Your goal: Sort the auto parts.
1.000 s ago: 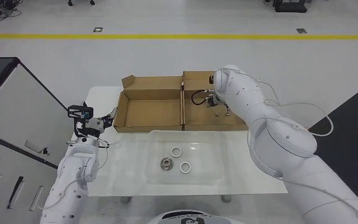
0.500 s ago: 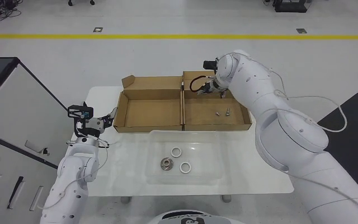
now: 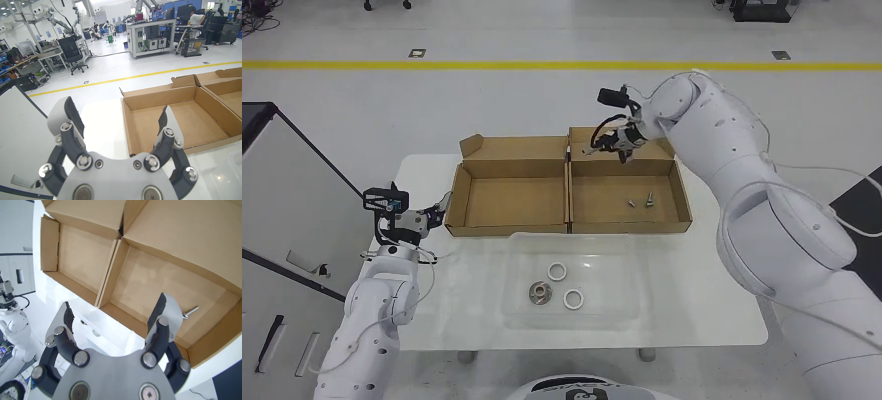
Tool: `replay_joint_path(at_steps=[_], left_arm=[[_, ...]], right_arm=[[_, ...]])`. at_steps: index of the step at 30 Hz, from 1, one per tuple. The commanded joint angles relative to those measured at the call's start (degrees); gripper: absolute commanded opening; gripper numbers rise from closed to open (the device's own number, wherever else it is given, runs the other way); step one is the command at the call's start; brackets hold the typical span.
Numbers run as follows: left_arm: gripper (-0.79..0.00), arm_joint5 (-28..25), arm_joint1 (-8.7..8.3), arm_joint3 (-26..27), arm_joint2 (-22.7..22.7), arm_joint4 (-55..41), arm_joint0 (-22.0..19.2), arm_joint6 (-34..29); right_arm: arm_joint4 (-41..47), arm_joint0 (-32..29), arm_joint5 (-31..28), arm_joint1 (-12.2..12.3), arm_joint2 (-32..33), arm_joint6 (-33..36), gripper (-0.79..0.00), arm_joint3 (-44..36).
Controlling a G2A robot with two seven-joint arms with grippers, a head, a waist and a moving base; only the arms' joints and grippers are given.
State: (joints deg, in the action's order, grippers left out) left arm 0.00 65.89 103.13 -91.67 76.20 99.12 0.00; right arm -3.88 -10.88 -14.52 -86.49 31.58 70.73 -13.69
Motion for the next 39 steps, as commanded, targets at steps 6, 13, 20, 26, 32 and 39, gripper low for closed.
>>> replay_joint_path(at_steps=[6, 13, 20, 26, 32, 39], left_arm=[[0.0, 0.0, 0.0, 0.0, 0.0, 0.0, 0.0, 0.0], [0.0, 0.0, 0.0, 0.0, 0.0, 0.0, 0.0, 0.0], [0.0, 0.0, 0.0, 0.0, 0.0, 0.0, 0.0, 0.0], [0.0, 0.0, 0.0, 0.0, 0.0, 0.0, 0.0, 0.0], [0.0, 0.0, 0.0, 0.0, 0.0, 0.0, 0.0, 0.0], [0.0, 0.0, 0.0, 0.0, 0.0, 0.0, 0.0, 0.0]], right_arm=[[3.65, -1.1, -6.29, 2.75, 3.34, 4.25, 0.0, -3.93], [7.38, -3.76, -10.48, 6.2, 7.33, 8.55, 0.0, -10.82], [10.38, -9.45, -8.28, 11.25, 11.48, 10.76, 0.0, -24.58], [12.26, -15.79, -5.32, 16.57, 16.53, 13.72, 0.0, -36.81], [15.64, -22.37, -2.76, 21.22, 22.34, 16.28, 0.0, -46.53], [21.03, -28.66, -1.78, 25.35, 27.06, 17.27, 0.0, -54.37]])
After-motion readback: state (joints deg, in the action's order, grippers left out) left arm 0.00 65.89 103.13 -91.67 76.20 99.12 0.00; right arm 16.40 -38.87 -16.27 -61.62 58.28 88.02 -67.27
